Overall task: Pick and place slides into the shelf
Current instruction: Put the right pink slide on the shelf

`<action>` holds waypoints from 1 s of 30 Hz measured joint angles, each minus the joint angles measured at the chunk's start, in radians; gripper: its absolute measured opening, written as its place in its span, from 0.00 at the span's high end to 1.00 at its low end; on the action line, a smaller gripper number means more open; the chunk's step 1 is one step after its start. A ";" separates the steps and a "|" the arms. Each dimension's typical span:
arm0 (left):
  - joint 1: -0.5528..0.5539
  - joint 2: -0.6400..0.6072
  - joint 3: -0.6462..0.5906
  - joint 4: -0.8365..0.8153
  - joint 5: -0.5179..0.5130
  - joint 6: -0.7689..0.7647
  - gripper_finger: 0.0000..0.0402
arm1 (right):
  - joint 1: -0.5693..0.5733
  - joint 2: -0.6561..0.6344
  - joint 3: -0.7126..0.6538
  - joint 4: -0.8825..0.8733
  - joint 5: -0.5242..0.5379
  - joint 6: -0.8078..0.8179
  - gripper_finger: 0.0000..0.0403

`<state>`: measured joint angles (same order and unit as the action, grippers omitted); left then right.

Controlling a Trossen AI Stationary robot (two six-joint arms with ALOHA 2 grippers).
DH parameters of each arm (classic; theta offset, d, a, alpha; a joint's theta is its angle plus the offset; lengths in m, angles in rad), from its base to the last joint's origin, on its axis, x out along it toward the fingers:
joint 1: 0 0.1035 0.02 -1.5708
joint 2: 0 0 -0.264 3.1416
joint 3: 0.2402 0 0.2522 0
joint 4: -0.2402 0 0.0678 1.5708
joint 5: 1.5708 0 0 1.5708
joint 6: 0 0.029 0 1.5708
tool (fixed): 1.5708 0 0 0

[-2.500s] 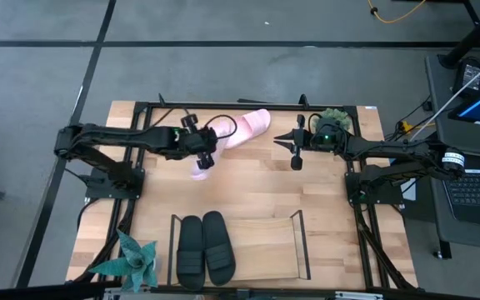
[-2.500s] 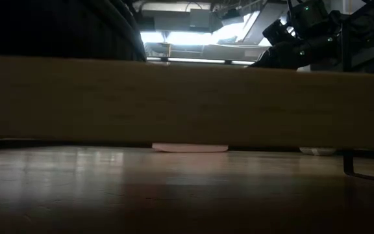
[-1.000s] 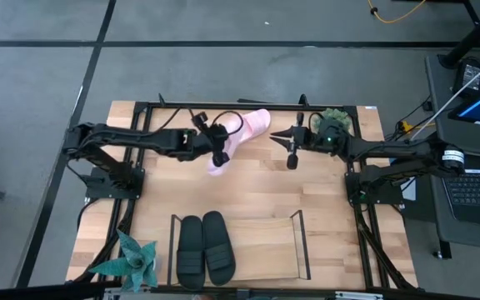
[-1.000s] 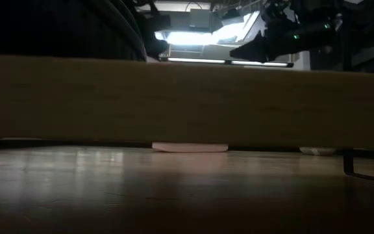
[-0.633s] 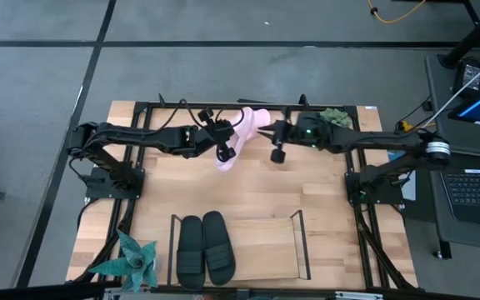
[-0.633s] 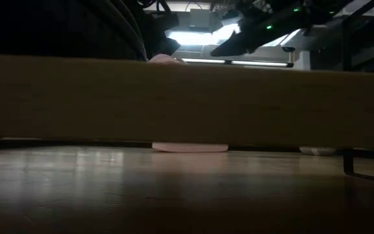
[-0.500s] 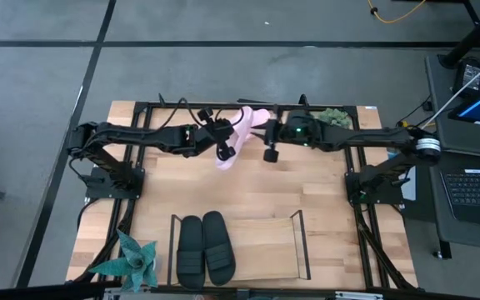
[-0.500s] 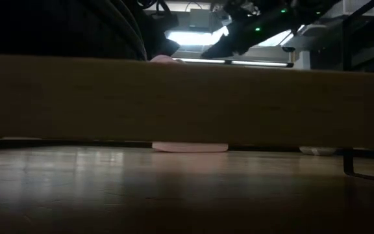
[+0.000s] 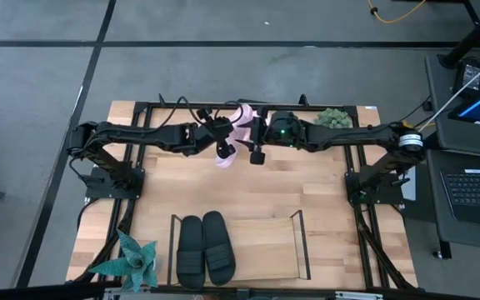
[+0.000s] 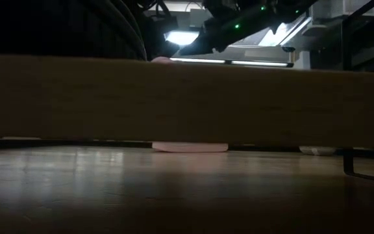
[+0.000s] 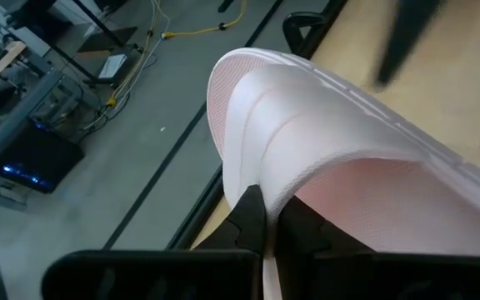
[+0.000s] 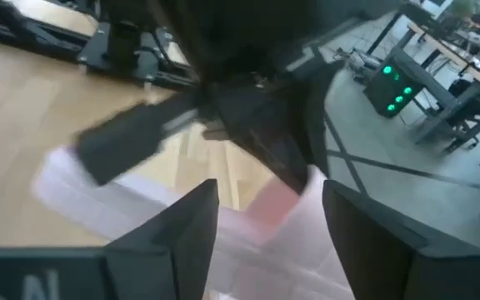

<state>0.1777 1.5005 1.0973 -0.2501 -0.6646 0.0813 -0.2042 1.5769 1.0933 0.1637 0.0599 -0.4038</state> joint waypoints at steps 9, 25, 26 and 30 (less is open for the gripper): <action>0.000 0.000 0.000 0.000 0.002 0.001 0.99 | -0.002 0.075 0.002 0.109 0.074 -0.046 0.48; 0.000 0.000 0.000 -0.003 0.065 0.007 0.99 | -0.001 0.082 0.002 0.111 0.183 -0.104 0.48; 0.000 0.000 0.000 -0.003 0.073 0.007 0.99 | -0.001 0.082 0.002 0.111 0.190 -0.104 0.49; 0.000 0.000 0.000 -0.003 0.081 0.007 0.99 | 0.000 0.081 0.002 0.097 0.235 -0.122 0.52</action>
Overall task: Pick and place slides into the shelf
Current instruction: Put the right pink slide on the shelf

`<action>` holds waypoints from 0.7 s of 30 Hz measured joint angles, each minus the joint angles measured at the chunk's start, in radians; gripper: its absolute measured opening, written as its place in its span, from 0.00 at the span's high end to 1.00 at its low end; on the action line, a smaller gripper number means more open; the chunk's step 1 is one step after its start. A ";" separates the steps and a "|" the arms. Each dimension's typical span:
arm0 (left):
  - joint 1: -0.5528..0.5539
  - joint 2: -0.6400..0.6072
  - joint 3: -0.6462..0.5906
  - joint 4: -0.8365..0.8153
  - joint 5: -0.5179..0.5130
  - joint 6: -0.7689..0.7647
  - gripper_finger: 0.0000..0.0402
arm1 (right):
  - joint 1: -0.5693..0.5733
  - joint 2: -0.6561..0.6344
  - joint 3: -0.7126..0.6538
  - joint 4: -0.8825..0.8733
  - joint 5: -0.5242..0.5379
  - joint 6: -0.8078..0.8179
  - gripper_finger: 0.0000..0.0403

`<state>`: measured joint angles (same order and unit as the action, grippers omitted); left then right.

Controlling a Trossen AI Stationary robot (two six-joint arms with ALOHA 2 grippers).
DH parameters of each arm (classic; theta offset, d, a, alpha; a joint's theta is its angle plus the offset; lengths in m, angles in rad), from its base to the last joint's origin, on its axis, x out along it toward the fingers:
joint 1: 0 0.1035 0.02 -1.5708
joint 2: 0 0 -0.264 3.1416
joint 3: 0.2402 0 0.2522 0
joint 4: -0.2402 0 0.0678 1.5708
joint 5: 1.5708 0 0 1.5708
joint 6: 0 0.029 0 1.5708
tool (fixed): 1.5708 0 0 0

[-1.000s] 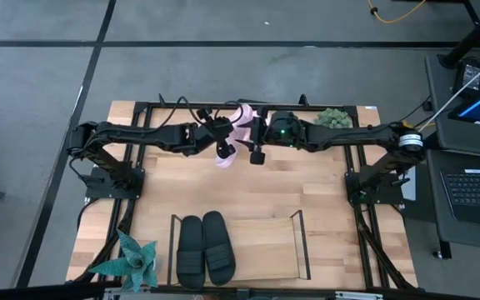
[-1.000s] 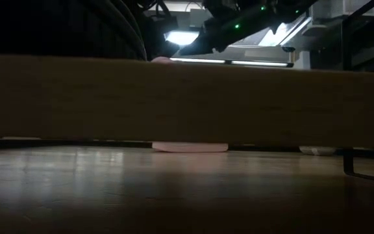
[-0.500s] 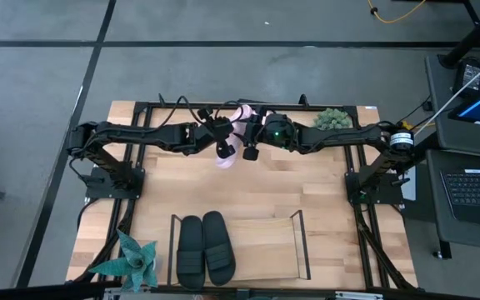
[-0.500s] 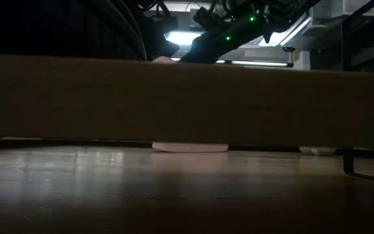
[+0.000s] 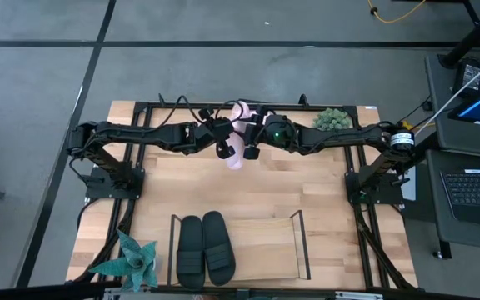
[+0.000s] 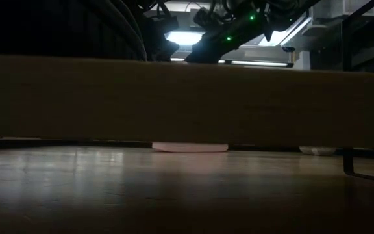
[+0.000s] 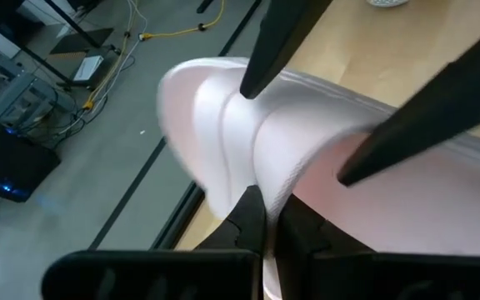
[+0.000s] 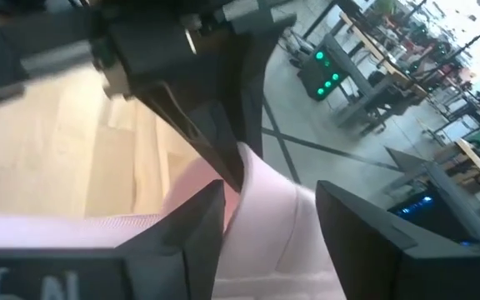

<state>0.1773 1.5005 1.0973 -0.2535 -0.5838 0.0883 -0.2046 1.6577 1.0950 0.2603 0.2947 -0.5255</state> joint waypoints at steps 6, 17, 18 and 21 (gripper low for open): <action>-0.001 0.000 0.000 -0.001 0.003 0.000 0.99 | 0.000 0.000 0.000 -0.009 0.019 -0.003 0.61; -0.001 0.000 0.000 -0.010 0.045 0.001 0.99 | 0.000 0.000 0.000 -0.012 0.022 -0.007 0.74; -0.001 0.000 0.000 -0.010 0.046 0.001 0.99 | 0.000 0.000 0.000 -0.012 0.023 -0.007 0.75; -0.007 0.000 0.000 -0.011 0.049 0.005 0.99 | 0.000 0.000 0.000 -0.012 0.023 -0.007 0.76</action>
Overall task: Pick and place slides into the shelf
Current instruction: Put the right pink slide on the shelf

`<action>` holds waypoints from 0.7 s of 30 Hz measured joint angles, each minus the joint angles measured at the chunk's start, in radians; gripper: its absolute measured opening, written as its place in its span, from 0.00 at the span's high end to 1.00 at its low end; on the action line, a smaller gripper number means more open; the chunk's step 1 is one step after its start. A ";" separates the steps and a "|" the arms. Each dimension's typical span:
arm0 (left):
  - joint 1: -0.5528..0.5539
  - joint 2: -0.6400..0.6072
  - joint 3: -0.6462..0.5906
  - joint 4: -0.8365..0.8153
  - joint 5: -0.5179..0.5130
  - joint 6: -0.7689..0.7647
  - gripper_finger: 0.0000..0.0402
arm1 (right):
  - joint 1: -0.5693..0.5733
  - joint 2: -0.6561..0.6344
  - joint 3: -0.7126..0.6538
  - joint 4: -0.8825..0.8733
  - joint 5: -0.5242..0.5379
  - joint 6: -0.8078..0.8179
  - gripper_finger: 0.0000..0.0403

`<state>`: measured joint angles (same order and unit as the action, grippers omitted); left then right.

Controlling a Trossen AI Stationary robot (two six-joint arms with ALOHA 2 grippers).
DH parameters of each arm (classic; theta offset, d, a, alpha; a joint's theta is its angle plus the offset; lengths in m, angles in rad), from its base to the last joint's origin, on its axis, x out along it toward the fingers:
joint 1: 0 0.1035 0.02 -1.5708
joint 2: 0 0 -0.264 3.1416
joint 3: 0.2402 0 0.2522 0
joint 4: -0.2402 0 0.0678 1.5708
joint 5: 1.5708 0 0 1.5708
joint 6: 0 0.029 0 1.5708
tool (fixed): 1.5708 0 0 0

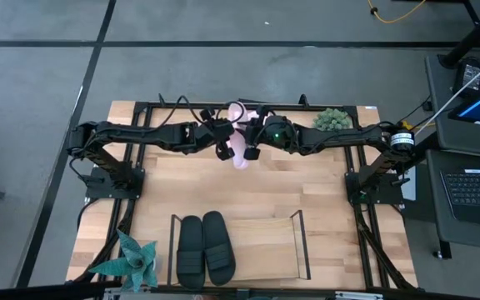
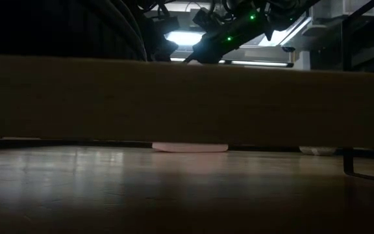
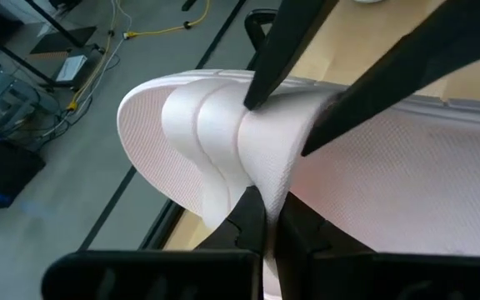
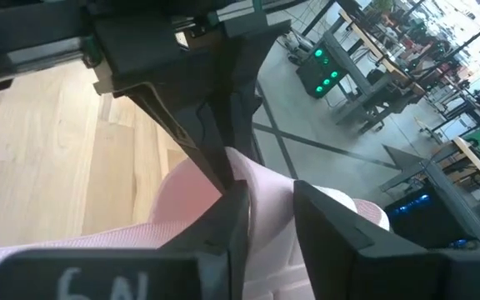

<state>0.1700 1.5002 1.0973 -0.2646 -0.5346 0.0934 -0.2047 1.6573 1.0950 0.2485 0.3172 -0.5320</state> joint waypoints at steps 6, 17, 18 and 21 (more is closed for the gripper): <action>-0.021 0.000 0.000 -0.001 0.003 0.027 0.99 | -0.001 0.000 0.000 0.000 -0.002 -0.003 0.77; -0.024 -0.014 0.000 -0.001 0.016 0.042 1.00 | -0.002 -0.002 0.000 -0.010 0.000 -0.031 0.75; -0.024 -0.014 0.000 -0.001 0.016 0.042 1.00 | -0.002 -0.002 0.000 -0.011 0.000 -0.036 0.75; -0.026 -0.014 0.000 0.000 0.022 0.042 1.00 | -0.002 -0.002 0.000 -0.013 0.014 -0.054 0.75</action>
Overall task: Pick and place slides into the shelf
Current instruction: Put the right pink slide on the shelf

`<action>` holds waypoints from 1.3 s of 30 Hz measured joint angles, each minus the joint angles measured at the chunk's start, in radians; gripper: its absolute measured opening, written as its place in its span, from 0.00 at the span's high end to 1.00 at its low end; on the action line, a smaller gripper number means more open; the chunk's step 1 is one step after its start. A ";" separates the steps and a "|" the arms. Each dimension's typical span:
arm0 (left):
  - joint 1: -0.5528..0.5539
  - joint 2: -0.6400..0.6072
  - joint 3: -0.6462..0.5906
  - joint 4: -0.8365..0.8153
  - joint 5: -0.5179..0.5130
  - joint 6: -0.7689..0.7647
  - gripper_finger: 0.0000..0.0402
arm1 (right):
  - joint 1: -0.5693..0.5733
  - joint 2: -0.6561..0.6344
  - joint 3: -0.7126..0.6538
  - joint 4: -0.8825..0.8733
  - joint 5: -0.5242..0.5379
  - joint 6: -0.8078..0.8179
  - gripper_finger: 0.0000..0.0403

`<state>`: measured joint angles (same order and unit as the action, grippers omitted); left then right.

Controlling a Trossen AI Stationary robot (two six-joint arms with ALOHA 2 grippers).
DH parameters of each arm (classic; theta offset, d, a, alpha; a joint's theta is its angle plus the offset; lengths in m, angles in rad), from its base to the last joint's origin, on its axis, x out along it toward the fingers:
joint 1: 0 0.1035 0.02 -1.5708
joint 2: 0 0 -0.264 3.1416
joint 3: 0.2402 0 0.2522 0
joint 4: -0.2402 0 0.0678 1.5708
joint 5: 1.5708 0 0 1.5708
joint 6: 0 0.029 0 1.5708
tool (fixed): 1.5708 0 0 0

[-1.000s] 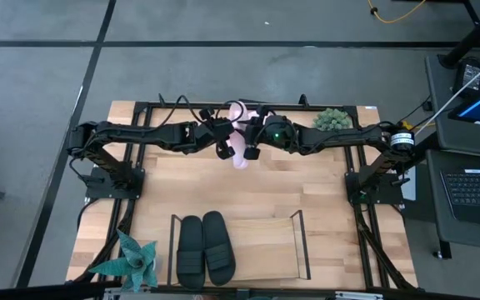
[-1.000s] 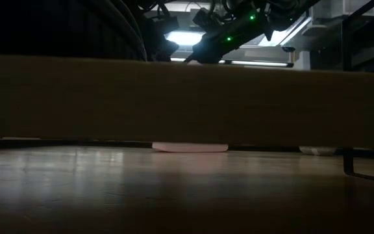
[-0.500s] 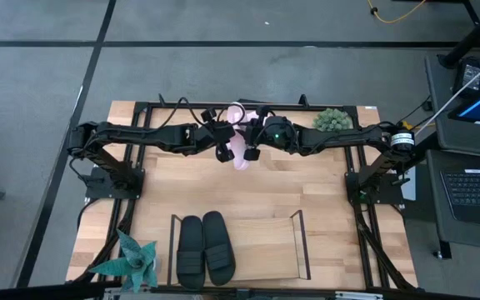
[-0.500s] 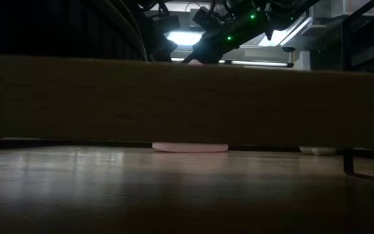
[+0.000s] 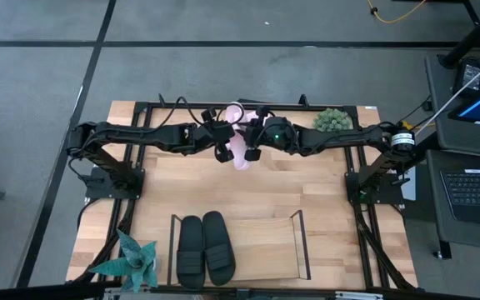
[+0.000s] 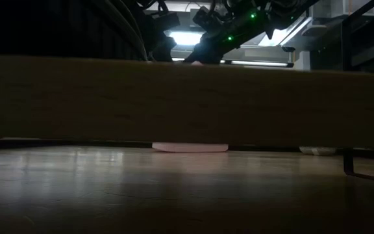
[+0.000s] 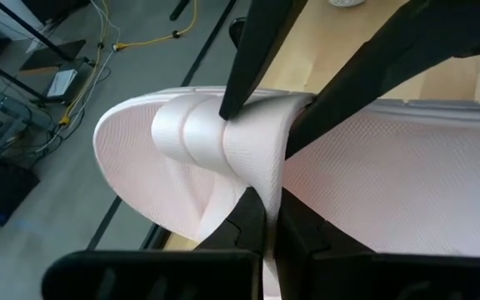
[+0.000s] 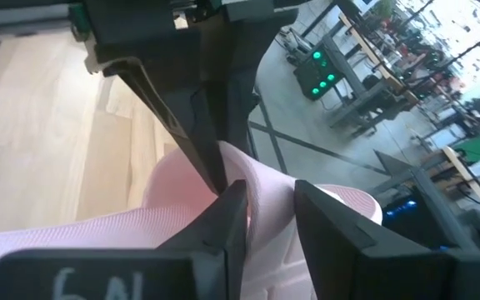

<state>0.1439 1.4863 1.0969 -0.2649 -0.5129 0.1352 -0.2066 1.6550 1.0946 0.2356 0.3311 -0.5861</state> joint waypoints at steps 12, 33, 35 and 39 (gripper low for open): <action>-0.002 0.000 0.000 0.004 0.010 0.006 1.00 | 0.000 0.000 0.000 -0.011 0.035 -0.003 0.88; -0.027 -0.006 0.004 0.017 -0.011 0.103 0.72 | -0.009 0.006 -0.002 -0.029 0.049 0.032 0.96; -0.037 -0.025 0.002 0.008 -0.027 0.113 0.71 | -0.010 0.006 -0.002 -0.026 0.048 0.032 0.96; -0.045 -0.084 0.002 0.004 -0.065 0.113 0.71 | -0.010 0.006 -0.001 -0.022 0.058 0.032 0.96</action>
<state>0.0987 1.4024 1.0988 -0.2607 -0.5777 0.2482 -0.2164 1.6611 1.0940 0.2132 0.3887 -0.5541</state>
